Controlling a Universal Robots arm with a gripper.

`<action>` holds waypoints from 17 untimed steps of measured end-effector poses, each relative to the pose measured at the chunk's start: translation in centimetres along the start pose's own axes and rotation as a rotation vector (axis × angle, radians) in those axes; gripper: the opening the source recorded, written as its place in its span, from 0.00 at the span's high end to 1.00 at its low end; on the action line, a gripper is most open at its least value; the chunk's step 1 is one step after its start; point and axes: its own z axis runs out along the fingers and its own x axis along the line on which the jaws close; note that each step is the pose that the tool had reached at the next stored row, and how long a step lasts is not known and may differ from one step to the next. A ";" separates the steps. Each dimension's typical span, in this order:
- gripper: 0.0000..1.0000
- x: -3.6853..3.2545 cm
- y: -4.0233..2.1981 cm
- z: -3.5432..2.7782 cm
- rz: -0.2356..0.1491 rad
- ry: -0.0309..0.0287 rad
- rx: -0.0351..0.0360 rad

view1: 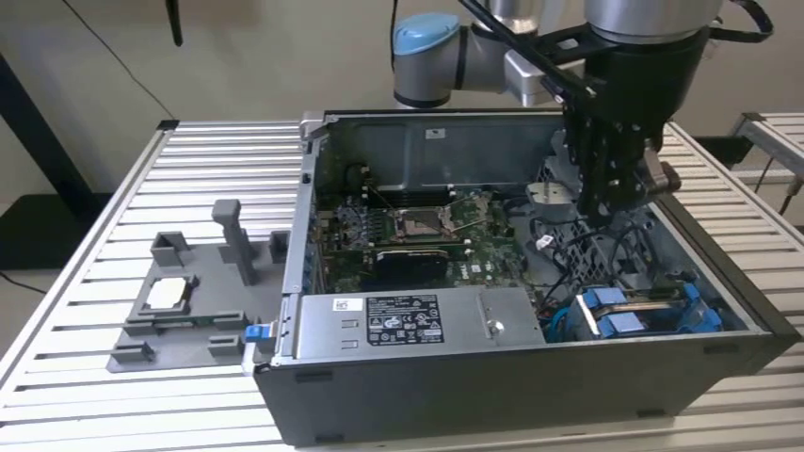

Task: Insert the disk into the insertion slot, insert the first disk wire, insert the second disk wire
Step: 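Insert the second disk wire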

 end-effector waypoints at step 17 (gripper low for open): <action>0.75 0.00 0.36 0.27 -0.025 0.0116 0.0061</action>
